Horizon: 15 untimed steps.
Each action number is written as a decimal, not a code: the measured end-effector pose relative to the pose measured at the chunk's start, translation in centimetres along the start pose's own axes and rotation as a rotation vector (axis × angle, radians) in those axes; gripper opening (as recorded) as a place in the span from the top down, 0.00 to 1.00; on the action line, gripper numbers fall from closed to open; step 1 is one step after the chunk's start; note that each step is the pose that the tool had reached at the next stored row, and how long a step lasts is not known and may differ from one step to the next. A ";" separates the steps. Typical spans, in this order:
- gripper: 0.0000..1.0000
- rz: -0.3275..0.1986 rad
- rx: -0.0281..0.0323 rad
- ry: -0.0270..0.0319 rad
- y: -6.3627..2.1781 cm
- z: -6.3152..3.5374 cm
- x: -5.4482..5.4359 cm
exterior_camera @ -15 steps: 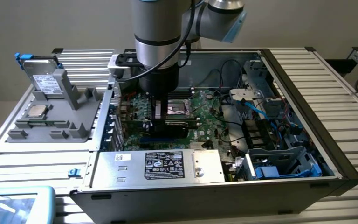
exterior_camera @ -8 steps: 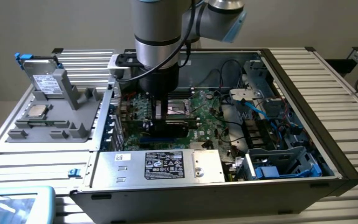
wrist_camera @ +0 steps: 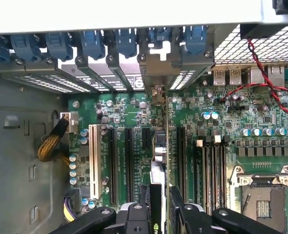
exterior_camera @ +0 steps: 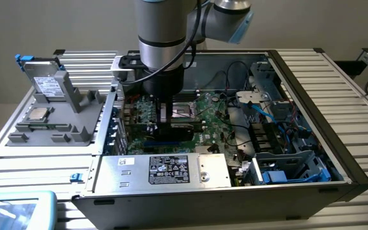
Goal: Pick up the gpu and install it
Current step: 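Insert the gpu into the slot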
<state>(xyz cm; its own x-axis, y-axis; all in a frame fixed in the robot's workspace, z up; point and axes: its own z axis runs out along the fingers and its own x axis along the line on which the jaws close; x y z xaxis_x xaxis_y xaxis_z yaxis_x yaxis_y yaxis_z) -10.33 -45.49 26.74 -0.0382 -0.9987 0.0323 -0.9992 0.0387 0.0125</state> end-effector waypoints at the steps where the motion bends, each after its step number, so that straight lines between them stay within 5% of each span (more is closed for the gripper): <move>1: 0.73 -0.007 0.0002 0.0001 0.00 0.00 0.0; 4: 0.73 -0.009 0.0003 0.0002 0.00 0.00 0.0; 7: 0.73 -0.009 -0.0002 -0.0126 0.01 0.00 0.0; 15: 0.73 -0.009 -0.0002 -0.0129 0.06 0.02 0.0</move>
<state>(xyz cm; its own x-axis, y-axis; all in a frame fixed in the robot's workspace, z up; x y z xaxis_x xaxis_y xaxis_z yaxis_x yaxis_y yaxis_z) -10.39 -45.49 26.72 -0.0294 -0.9994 0.0193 -0.9995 0.0296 0.0129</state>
